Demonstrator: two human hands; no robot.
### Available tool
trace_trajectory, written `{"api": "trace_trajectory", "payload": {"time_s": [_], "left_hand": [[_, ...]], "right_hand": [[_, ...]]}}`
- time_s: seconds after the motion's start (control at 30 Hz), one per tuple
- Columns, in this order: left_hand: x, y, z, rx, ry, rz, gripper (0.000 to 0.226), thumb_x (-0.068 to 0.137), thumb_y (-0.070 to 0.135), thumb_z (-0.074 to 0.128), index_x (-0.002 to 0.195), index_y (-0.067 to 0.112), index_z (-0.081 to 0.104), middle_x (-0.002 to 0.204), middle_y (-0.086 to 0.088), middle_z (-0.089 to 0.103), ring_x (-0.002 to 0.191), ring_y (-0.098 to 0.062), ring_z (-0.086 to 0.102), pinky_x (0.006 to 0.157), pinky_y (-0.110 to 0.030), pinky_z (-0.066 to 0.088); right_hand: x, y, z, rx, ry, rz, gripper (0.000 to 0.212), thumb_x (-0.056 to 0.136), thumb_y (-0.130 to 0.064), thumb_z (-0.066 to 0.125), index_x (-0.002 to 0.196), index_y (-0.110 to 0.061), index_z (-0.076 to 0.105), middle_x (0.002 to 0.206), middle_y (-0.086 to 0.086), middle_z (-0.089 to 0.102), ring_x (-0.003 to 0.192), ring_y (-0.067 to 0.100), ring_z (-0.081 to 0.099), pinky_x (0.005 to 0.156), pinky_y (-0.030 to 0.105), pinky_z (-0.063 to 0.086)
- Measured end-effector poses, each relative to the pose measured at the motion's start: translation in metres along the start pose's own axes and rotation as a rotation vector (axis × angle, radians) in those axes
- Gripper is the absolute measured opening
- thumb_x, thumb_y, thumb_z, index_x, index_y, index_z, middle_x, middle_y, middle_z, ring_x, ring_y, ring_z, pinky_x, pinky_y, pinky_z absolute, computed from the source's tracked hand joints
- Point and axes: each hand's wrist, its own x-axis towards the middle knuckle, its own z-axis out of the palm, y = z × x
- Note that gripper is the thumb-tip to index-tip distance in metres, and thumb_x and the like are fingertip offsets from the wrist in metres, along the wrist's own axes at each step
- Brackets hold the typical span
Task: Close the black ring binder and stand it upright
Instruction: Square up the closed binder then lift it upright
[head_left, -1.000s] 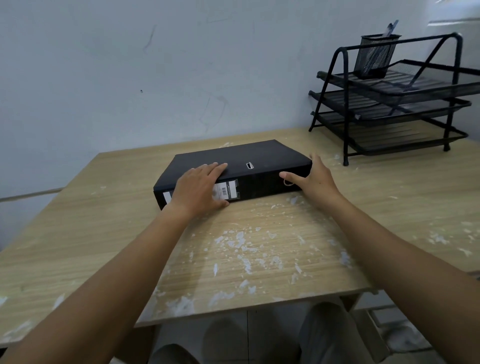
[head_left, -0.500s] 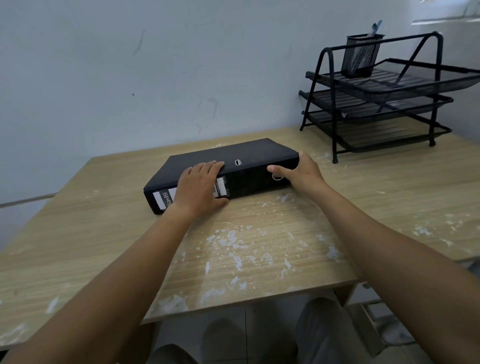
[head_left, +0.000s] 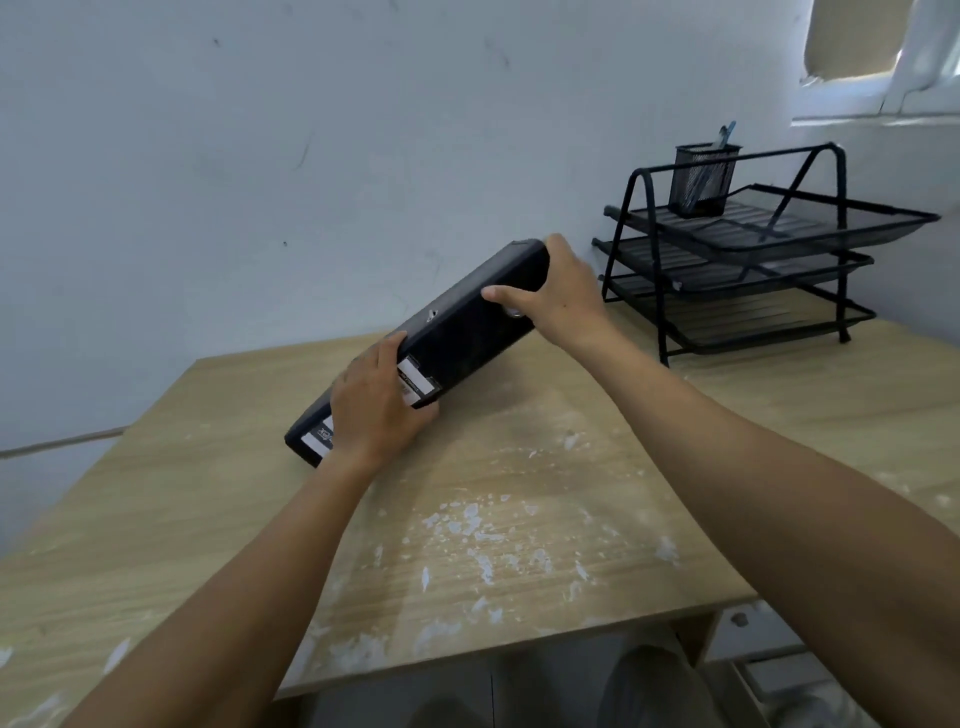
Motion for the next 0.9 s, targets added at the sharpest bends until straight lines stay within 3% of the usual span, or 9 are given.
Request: {"api": "trace_trajectory", "payload": {"time_s": [0.07, 0.1, 0.17, 0.27, 0.37, 0.53, 0.67, 0.77, 0.9], "left_hand": [[0.000, 0.003, -0.006, -0.079, 0.062, -0.045, 0.080, 0.065, 0.050, 0.074, 0.133, 0.019, 0.045, 0.123, -0.002, 0.061, 0.106, -0.025, 0.060, 0.087, -0.045, 0.049], [0.001, 0.004, -0.009, -0.114, 0.088, -0.063, 0.080, 0.064, 0.051, 0.075, 0.132, 0.020, 0.045, 0.121, 0.000, 0.062, 0.104, -0.023, 0.061, 0.085, -0.044, 0.050], [0.000, 0.006, -0.013, -0.179, 0.130, -0.101, 0.079, 0.063, 0.049, 0.076, 0.130, 0.021, 0.045, 0.119, 0.001, 0.063, 0.102, -0.023, 0.062, 0.083, -0.043, 0.051], [-0.001, 0.007, -0.020, -0.258, 0.181, -0.172, 0.081, 0.060, 0.051, 0.075, 0.129, 0.022, 0.044, 0.117, 0.002, 0.063, 0.099, -0.022, 0.063, 0.081, -0.043, 0.052], [-0.004, 0.005, -0.025, -0.344, 0.204, -0.252, 0.081, 0.059, 0.048, 0.076, 0.130, 0.026, 0.042, 0.117, 0.006, 0.062, 0.100, -0.018, 0.063, 0.083, -0.041, 0.053], [-0.008, 0.005, -0.034, -0.479, 0.245, -0.421, 0.079, 0.060, 0.046, 0.078, 0.128, 0.030, 0.040, 0.114, 0.009, 0.061, 0.095, -0.015, 0.063, 0.077, -0.038, 0.055], [-0.011, -0.004, -0.038, -0.541, 0.284, -0.487, 0.081, 0.063, 0.043, 0.080, 0.130, 0.027, 0.038, 0.115, 0.008, 0.060, 0.097, -0.015, 0.063, 0.075, -0.037, 0.055], [-0.013, -0.009, -0.043, -0.603, 0.274, -0.542, 0.085, 0.057, 0.054, 0.072, 0.130, 0.029, 0.036, 0.114, 0.008, 0.061, 0.095, -0.015, 0.064, 0.071, -0.036, 0.054], [-0.018, -0.016, -0.047, -0.635, 0.277, -0.565, 0.085, 0.058, 0.057, 0.067, 0.131, 0.032, 0.031, 0.113, 0.013, 0.058, 0.089, -0.013, 0.064, 0.057, -0.022, 0.045]], "right_hand": [[0.006, -0.021, 0.003, -0.074, 0.070, -0.065, 0.060, 0.068, -0.053, 0.078, 0.106, -0.013, 0.054, 0.099, -0.002, 0.058, 0.096, 0.018, 0.056, 0.087, 0.037, 0.046], [0.007, -0.031, 0.006, -0.090, 0.105, -0.083, 0.066, 0.069, -0.053, 0.077, 0.117, -0.013, 0.055, 0.114, 0.001, 0.055, 0.109, 0.023, 0.050, 0.095, 0.040, 0.044], [0.006, -0.048, 0.013, -0.060, 0.160, -0.090, 0.081, 0.072, -0.049, 0.077, 0.137, -0.013, 0.044, 0.139, 0.007, 0.040, 0.128, 0.027, 0.036, 0.107, 0.040, 0.036], [0.002, -0.067, 0.027, 0.190, 0.133, -0.006, 0.110, 0.074, -0.043, 0.079, 0.153, -0.010, 0.009, 0.158, 0.008, 0.013, 0.144, 0.024, 0.018, 0.114, 0.028, 0.020], [0.000, -0.084, 0.041, 0.434, 0.104, 0.066, 0.120, 0.072, -0.038, 0.082, 0.154, -0.020, -0.005, 0.159, 0.003, 0.020, 0.142, 0.018, 0.026, 0.106, 0.024, 0.021], [-0.007, -0.119, 0.070, 0.523, 0.054, 0.039, 0.117, 0.071, -0.037, 0.082, 0.152, -0.025, 0.000, 0.144, 0.001, 0.047, 0.127, 0.021, 0.050, 0.105, 0.038, 0.042], [-0.018, -0.139, 0.099, 0.516, 0.008, -0.023, 0.112, 0.068, -0.037, 0.083, 0.150, -0.029, 0.007, 0.144, -0.001, 0.045, 0.127, 0.021, 0.049, 0.103, 0.047, 0.044], [-0.029, -0.143, 0.119, 0.510, -0.039, -0.045, 0.111, 0.068, -0.037, 0.083, 0.148, -0.032, 0.008, 0.146, -0.002, 0.041, 0.129, 0.021, 0.048, 0.103, 0.048, 0.044], [-0.040, -0.145, 0.136, 0.498, -0.084, -0.075, 0.107, 0.066, -0.037, 0.084, 0.147, -0.030, 0.013, 0.143, -0.004, 0.043, 0.126, 0.018, 0.049, 0.101, 0.046, 0.046]]}}
